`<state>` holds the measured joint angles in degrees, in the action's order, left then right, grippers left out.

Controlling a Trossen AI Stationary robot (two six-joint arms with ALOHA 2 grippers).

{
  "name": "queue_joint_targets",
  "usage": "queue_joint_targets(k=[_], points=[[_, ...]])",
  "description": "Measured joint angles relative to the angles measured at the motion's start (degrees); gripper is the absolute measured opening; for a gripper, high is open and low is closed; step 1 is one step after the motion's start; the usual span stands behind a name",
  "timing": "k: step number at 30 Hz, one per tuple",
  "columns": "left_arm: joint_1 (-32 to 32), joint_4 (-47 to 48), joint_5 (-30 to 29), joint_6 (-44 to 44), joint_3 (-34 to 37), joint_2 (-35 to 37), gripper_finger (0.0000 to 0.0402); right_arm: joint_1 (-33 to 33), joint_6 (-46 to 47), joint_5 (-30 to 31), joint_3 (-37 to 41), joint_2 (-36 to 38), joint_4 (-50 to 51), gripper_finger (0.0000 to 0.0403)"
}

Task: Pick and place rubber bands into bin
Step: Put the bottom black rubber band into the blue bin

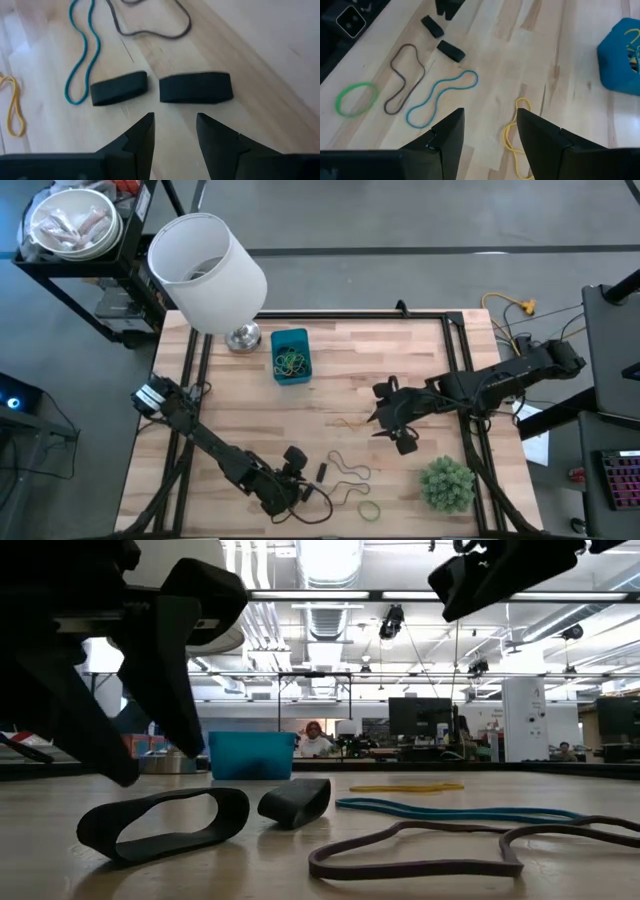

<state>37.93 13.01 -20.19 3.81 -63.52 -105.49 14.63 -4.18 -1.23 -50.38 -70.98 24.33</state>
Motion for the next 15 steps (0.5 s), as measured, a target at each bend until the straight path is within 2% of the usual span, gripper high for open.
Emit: queue_joint_targets(k=[8, 15], points=[[0.0, -0.5, -0.2, 0.2, 0.2, -1.1, 0.0130, 0.0, 0.6, 0.0, 5.2, 3.1, -6.2, 0.0176], [0.0, -1.3, -0.7, 3.2, -1.0, -4.3, 0.0130, 0.1, 1.2, 0.0, 5.4, 3.3, -6.5, 0.0176]])
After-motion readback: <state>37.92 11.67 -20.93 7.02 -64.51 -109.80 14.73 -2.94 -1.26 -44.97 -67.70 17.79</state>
